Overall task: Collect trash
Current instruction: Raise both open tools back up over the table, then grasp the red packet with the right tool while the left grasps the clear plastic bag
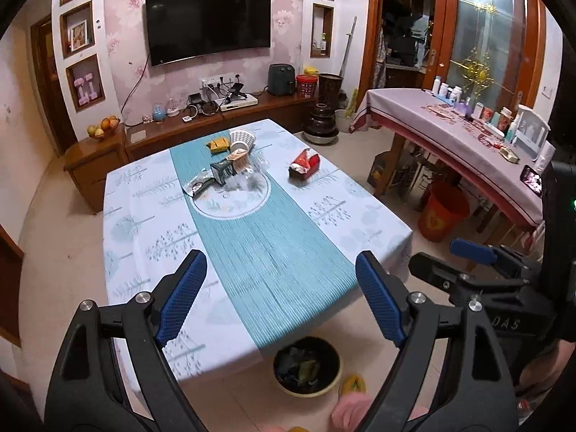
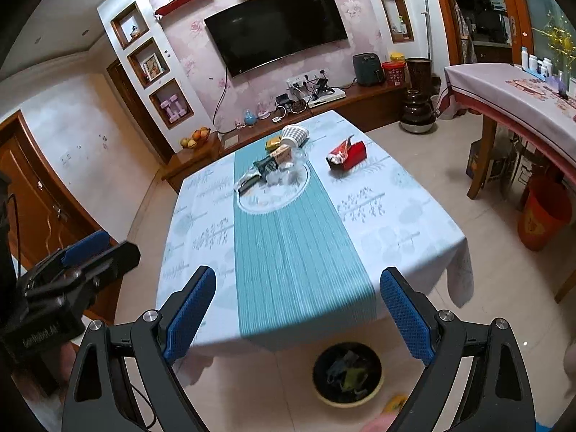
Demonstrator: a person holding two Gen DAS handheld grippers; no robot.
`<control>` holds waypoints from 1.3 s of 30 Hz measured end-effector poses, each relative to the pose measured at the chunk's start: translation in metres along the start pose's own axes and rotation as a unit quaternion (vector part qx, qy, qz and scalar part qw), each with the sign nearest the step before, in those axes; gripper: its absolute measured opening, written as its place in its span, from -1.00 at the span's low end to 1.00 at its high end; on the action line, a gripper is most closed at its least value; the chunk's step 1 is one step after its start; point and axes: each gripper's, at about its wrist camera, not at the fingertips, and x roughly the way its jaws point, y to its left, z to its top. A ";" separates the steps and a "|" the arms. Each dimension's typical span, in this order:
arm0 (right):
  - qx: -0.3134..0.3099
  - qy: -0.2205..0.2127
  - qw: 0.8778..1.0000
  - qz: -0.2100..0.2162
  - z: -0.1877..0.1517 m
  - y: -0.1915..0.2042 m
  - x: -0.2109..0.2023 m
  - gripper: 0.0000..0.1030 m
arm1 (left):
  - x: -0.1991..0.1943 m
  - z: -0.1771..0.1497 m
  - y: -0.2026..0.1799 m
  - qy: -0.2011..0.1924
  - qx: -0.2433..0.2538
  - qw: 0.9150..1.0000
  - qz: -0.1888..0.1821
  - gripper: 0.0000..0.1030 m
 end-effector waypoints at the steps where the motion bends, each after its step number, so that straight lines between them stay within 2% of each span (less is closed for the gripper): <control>1: 0.001 0.002 1.000 0.000 0.010 -0.002 0.009 0.82 | 0.007 0.006 0.002 0.004 -0.002 1.000 -0.002 0.61; 5: 0.000 0.013 1.000 0.004 0.044 -0.017 0.061 0.82 | 0.056 0.032 0.010 0.023 -0.010 1.000 0.010 0.61; 10: 0.020 0.045 0.999 0.017 0.103 -0.051 0.157 0.82 | 0.138 0.069 0.021 0.053 -0.026 0.998 0.021 0.61; 15: 0.048 0.093 0.994 0.024 0.160 -0.094 0.260 0.82 | 0.244 0.118 0.030 0.089 -0.039 0.994 0.059 0.61; 20: 0.080 0.144 0.986 0.026 0.213 -0.134 0.367 0.82 | 0.344 0.150 0.035 0.129 -0.039 0.987 0.085 0.61; 24: 0.120 0.179 0.976 0.022 0.236 -0.159 0.438 0.82 | 0.416 0.161 0.041 0.160 -0.039 0.980 0.109 0.61; 28: 0.160 0.219 0.962 0.023 0.245 -0.176 0.500 0.82 | 0.460 0.156 0.050 0.185 -0.039 0.973 0.131 0.61; 31: 0.152 0.246 0.957 0.005 0.245 -0.176 0.532 0.83 | 0.489 0.151 0.057 0.204 -0.038 0.967 0.146 0.61; 32: 0.139 0.238 0.961 0.001 0.244 -0.170 0.532 0.81 | 0.495 0.149 0.058 0.209 -0.037 0.966 0.148 0.61; 34: 0.105 0.241 0.965 -0.005 0.248 -0.162 0.543 0.73 | 0.505 0.147 0.057 0.217 -0.034 0.964 0.152 0.60; 36: 0.075 0.238 0.968 -0.014 0.250 -0.156 0.548 0.21 | 0.517 0.146 0.056 0.224 -0.028 0.962 0.157 0.61; 37: 0.061 0.237 0.969 -0.017 0.251 -0.154 0.550 0.14 | 0.521 0.145 0.055 0.227 -0.026 0.961 0.158 0.61; 39: 0.056 0.244 0.968 0.008 0.252 -0.153 0.555 -0.03 | 0.530 0.144 0.054 0.233 -0.022 0.959 0.162 0.60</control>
